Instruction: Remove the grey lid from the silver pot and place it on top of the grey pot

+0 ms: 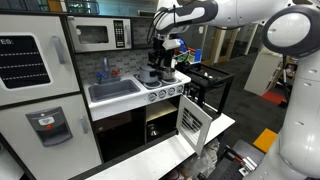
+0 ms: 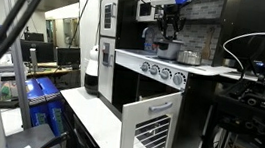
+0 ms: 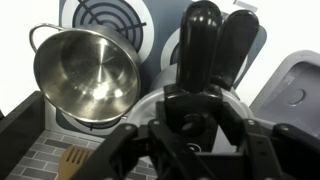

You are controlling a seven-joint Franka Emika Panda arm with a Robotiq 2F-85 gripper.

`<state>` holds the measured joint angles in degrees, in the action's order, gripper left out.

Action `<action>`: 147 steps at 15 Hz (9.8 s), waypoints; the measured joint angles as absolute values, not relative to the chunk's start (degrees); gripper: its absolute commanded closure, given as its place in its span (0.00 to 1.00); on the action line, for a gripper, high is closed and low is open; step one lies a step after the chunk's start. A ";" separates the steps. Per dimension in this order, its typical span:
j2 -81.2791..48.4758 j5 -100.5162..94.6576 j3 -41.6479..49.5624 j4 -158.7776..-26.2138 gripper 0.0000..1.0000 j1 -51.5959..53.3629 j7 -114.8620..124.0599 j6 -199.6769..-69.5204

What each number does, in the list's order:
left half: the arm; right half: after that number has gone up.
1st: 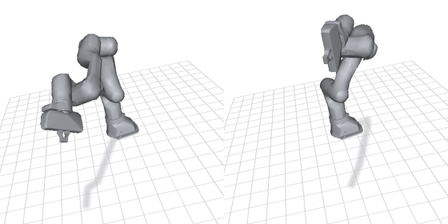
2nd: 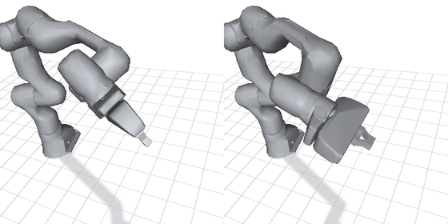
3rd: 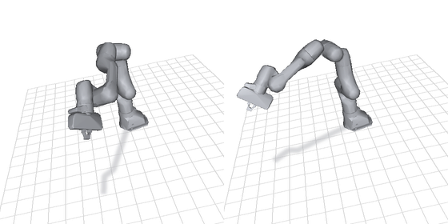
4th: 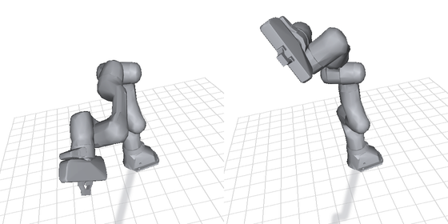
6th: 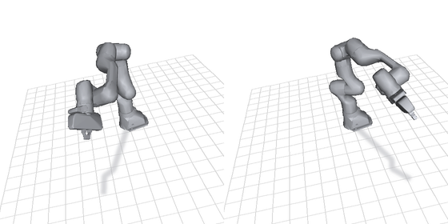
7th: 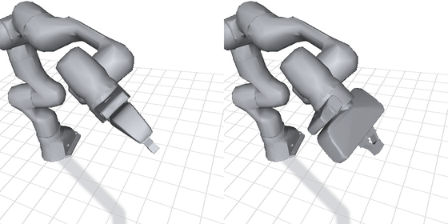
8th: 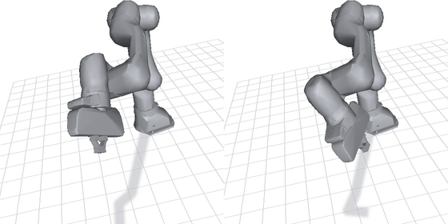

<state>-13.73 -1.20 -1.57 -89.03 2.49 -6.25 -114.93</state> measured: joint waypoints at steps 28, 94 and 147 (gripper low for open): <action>-13.55 -7.59 -1.64 -90.58 0.70 5.28 10.59 -120.57; -10.16 -0.61 -1.80 -94.81 0.00 5.01 10.82 -106.51; -13.78 -0.86 -2.01 -90.83 0.00 5.08 6.85 -107.37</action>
<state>-13.78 -0.86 -2.01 -90.83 5.08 6.85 -107.37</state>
